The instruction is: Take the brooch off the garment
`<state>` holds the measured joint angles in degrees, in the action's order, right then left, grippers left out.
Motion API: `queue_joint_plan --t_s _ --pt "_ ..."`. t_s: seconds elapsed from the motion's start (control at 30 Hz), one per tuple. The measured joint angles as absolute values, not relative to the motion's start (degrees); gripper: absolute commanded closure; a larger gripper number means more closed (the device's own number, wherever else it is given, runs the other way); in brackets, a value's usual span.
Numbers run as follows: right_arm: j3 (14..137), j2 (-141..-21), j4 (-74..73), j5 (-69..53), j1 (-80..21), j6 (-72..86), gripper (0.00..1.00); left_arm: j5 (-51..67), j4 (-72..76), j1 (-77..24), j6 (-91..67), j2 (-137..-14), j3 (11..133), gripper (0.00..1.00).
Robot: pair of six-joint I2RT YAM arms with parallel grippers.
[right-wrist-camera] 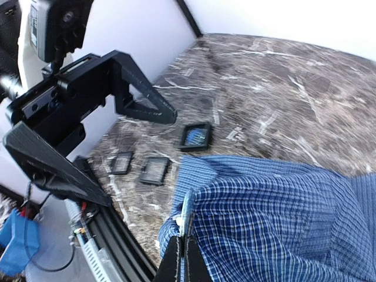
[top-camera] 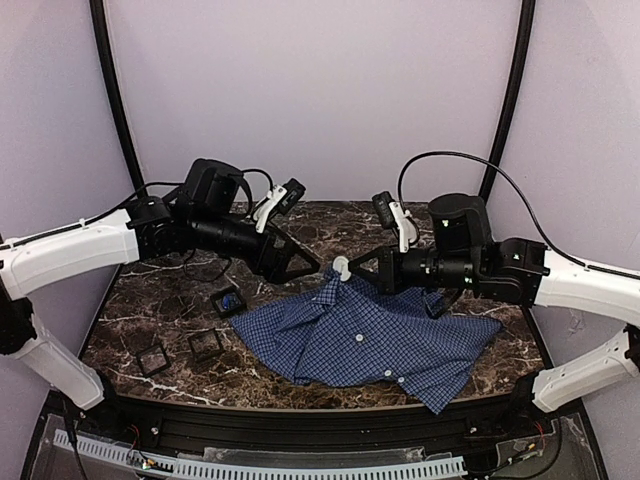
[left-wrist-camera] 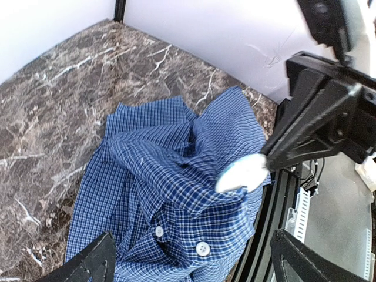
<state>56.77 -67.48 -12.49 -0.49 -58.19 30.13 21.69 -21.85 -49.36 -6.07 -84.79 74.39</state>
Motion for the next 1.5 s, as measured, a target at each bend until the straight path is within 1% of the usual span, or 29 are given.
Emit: queue_joint_plan --t_s 0.03,0.13,0.23,0.33,0.43,0.63,0.83,1.13,1.17,1.27,1.47,1.5 --pt "56.23 -67.07 -11.11 -3.75 -56.90 29.21 1.00 22.44 -21.28 -49.36 -5.23 -83.53 74.39 0.11" --pt "54.89 -66.46 -7.62 -13.02 -53.47 27.35 1.00 25.98 -20.53 -49.39 -3.42 -82.48 74.41 0.26" --pt "54.15 -66.57 -4.82 -22.02 -50.68 26.15 1.00 29.56 -20.71 -49.39 -2.24 -83.22 74.41 0.34" --pt "53.98 -67.07 -2.66 -29.15 -48.95 25.50 1.00 32.49 -20.97 -49.39 -1.80 -84.20 74.41 0.46" --pt "53.91 -67.85 -0.73 -34.85 -47.94 25.32 1.00 35.44 -20.99 -49.39 -1.45 -85.10 74.41 0.54" --pt "53.87 -70.50 1.74 -42.54 -47.00 25.30 1.00 40.12 -20.88 -49.39 -2.04 -85.80 74.41 0.75" --pt "53.71 -71.70 2.15 -45.34 -46.83 25.32 1.00 42.68 -19.86 -49.39 -2.50 -85.82 74.41 0.84" --pt "53.45 -71.70 3.09 -46.46 -46.68 25.32 1.00 45.45 -18.98 -49.41 -3.05 -86.00 74.39 0.86" --pt "53.39 -71.70 3.14 -46.52 -46.61 25.32 1.00 45.76 -18.83 -49.41 -3.18 -86.13 74.39 0.88" --pt "53.21 -71.70 3.33 -46.57 -46.59 25.32 1.00 46.63 -18.31 -49.52 -3.51 -86.48 74.24 0.98" --pt "52.69 -71.70 3.84 -46.98 -46.39 25.36 1.00 47.48 -18.06 -49.74 -3.62 -86.56 74.06 0.99" --pt "52.53 -71.70 4.10 -46.98 -46.39 25.36 0.98 47.44 -18.06 -49.74 -3.62 -86.56 74.00 0.99"
